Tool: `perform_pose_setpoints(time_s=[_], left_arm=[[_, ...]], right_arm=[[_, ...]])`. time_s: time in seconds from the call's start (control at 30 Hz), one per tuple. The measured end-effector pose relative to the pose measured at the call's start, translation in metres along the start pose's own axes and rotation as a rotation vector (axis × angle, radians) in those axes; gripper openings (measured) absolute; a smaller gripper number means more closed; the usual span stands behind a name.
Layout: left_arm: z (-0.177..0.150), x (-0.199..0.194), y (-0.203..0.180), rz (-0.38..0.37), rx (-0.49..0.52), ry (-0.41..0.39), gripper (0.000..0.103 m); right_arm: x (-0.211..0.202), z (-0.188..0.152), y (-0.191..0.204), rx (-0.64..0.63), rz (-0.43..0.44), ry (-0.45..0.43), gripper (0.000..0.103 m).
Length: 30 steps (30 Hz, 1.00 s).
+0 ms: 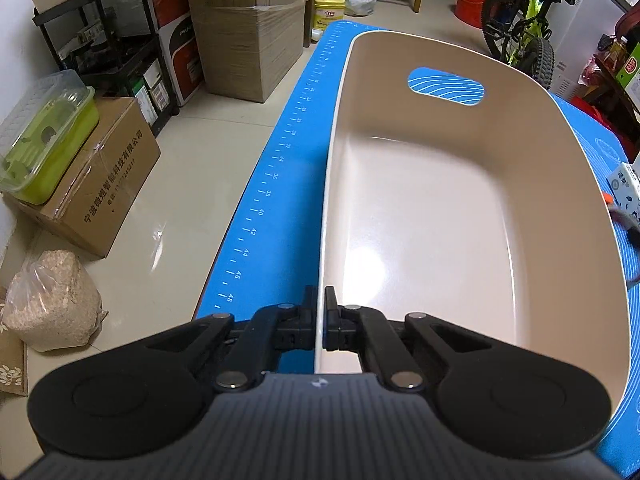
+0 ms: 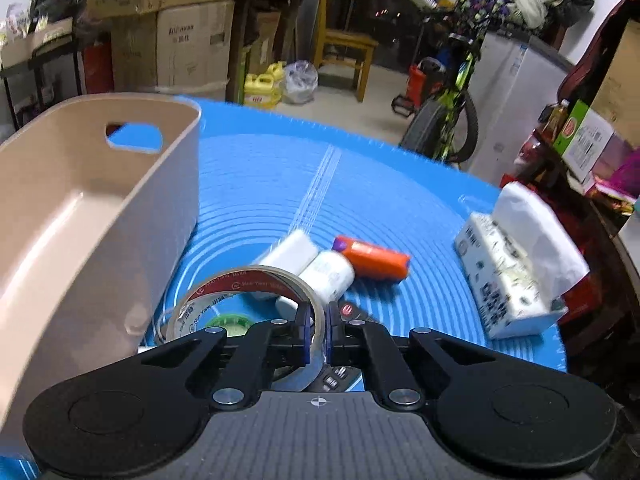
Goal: Organize rigid objects
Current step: 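Carry the clear tape roll into the bin and open the right gripper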
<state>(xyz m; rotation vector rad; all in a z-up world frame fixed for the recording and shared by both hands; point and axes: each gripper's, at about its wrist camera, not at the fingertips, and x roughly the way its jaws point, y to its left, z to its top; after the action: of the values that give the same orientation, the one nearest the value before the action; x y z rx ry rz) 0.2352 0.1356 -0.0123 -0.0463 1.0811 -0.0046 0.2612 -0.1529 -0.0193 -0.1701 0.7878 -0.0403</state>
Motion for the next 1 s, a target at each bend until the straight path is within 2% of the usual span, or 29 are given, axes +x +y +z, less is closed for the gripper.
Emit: perform_pose_setpoints(time_s=[0.27,0.4,0.5,0.67,0.87,1.0], left_arm=[[-0.001,0.0,-0.002,0.004,0.006,-0.001,0.004],[-0.002,0.0,-0.003,0.009,0.014,-0.001,0.004],[-0.002,0.0,-0.003,0.01,0.015,-0.001,0.004],[-0.002,-0.001,-0.003,0.009,0.017,-0.001,0.004],[-0.002,-0.001,-0.004,0.011,0.021,-0.002,0.003],[-0.002,-0.001,-0.004,0.011,0.021,-0.002,0.003]], right_arm=[[-0.051,0.039,0.005,0.009,0.014,-0.181,0.018],[-0.071,0.063,0.025,-0.02,0.068,-0.252,0.018],[-0.073,0.078,0.049,-0.062,0.113,-0.268,0.018],[-0.058,0.094,0.094,-0.14,0.161,-0.244,0.018],[-0.025,0.098,0.145,-0.226,0.204,-0.13,0.018],[-0.004,0.087,0.17,-0.277,0.212,-0.053,0.018]])
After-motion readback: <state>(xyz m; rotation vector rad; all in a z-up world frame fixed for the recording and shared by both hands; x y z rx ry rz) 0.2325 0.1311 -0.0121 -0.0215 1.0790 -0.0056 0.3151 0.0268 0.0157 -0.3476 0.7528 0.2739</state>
